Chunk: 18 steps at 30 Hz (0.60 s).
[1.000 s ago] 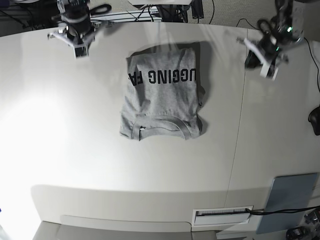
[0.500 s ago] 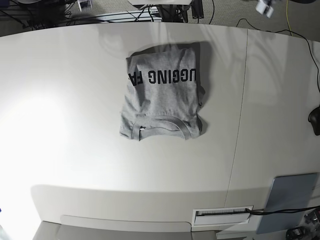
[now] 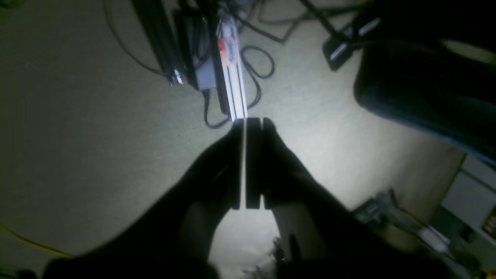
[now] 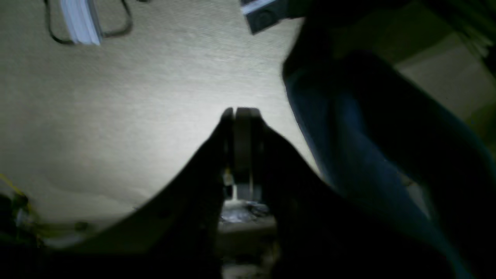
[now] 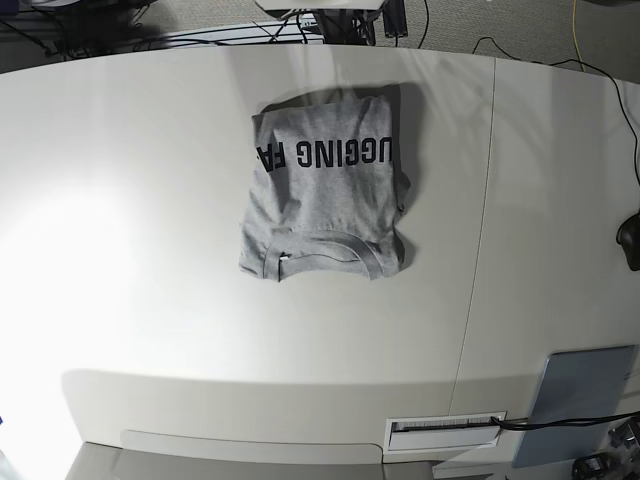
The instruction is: Fold the T-shirt properly
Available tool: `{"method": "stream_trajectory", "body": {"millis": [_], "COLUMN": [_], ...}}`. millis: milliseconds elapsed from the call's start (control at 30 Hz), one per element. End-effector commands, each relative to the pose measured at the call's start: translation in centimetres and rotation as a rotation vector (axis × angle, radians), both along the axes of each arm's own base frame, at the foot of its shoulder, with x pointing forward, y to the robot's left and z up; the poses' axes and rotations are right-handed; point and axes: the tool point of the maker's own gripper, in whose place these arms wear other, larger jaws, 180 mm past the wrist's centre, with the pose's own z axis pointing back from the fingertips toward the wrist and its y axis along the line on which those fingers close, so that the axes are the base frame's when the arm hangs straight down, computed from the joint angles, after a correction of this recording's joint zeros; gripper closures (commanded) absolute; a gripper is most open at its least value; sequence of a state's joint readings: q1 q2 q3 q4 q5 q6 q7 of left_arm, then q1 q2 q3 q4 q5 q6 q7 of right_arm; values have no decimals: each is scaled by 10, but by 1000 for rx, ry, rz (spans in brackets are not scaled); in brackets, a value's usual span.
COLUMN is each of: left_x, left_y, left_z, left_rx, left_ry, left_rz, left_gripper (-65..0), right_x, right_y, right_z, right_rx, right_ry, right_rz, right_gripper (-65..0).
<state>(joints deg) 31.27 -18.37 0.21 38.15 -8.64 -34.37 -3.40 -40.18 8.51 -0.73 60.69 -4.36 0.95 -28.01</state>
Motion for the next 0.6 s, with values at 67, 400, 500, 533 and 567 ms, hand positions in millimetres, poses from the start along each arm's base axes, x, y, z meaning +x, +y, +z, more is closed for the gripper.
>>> {"method": "stream_trajectory", "body": {"millis": [67, 400, 500, 533, 567], "left_x": [11, 49, 51, 52, 52], "left_y": [-15, -70, -78, -78, -78], "left_z": [-19, -53, -54, -54, -54], "left_rx": [31, 104, 89, 89, 90], "left_ry": [21, 147, 174, 174, 173], "left_rz": [15, 84, 107, 107, 108], "left_gripper": [-13, -13, -13, -13, -13], "right_x": [6, 60, 65, 67, 68], "right_y": [0, 25, 29, 30, 30], "right_z": [-25, -70, -72, -72, -72], "right_rx": [42, 200, 221, 224, 225], "right_ry": [-45, -92, -87, -93, -101], "right_rz": [-63, -203, -217, -216, -215], "right_gripper": [0, 0, 0, 0, 0]}}
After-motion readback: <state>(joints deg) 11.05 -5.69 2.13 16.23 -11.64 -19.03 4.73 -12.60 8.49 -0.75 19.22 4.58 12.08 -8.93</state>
